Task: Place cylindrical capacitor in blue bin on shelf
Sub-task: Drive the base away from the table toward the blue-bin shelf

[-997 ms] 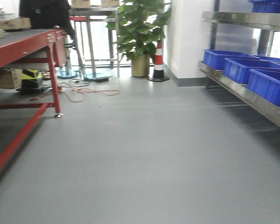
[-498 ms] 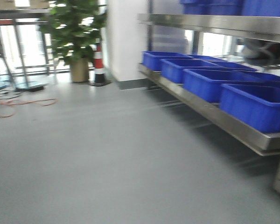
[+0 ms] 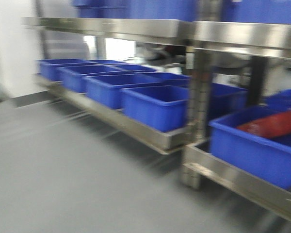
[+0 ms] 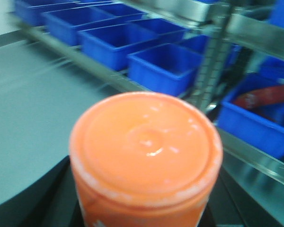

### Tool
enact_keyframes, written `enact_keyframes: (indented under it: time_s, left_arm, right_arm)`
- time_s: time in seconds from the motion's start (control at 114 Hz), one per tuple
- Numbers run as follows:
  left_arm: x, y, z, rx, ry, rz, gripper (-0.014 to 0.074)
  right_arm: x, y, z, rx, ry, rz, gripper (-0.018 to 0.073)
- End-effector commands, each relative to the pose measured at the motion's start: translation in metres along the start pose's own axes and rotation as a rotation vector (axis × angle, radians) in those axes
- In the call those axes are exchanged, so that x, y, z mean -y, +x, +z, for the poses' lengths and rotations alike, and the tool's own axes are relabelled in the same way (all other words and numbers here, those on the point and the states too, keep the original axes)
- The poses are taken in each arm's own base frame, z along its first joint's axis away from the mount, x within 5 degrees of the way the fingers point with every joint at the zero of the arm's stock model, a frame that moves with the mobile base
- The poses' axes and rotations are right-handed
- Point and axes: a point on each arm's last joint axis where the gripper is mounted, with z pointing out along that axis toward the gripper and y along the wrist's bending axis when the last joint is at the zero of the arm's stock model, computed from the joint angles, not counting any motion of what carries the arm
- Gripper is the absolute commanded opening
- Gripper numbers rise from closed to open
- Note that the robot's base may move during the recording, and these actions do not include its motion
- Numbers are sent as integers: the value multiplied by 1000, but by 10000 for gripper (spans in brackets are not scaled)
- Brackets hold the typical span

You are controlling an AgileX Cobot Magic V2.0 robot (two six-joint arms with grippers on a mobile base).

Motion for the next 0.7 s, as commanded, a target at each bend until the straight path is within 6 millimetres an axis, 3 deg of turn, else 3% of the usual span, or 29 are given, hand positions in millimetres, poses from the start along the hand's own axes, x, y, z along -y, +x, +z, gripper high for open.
enact_keyframes:
  time_s: [0.0,0.691]
  left_arm:
    - [1,-2,-2,28,13,-3,-111]
    - [1,-2,-2,28,13,-3,-111]
  right_arm:
    - [0,-3,-1,26,6,-8,-162]
    - [0,-3,-1,26,6,-8,-162]
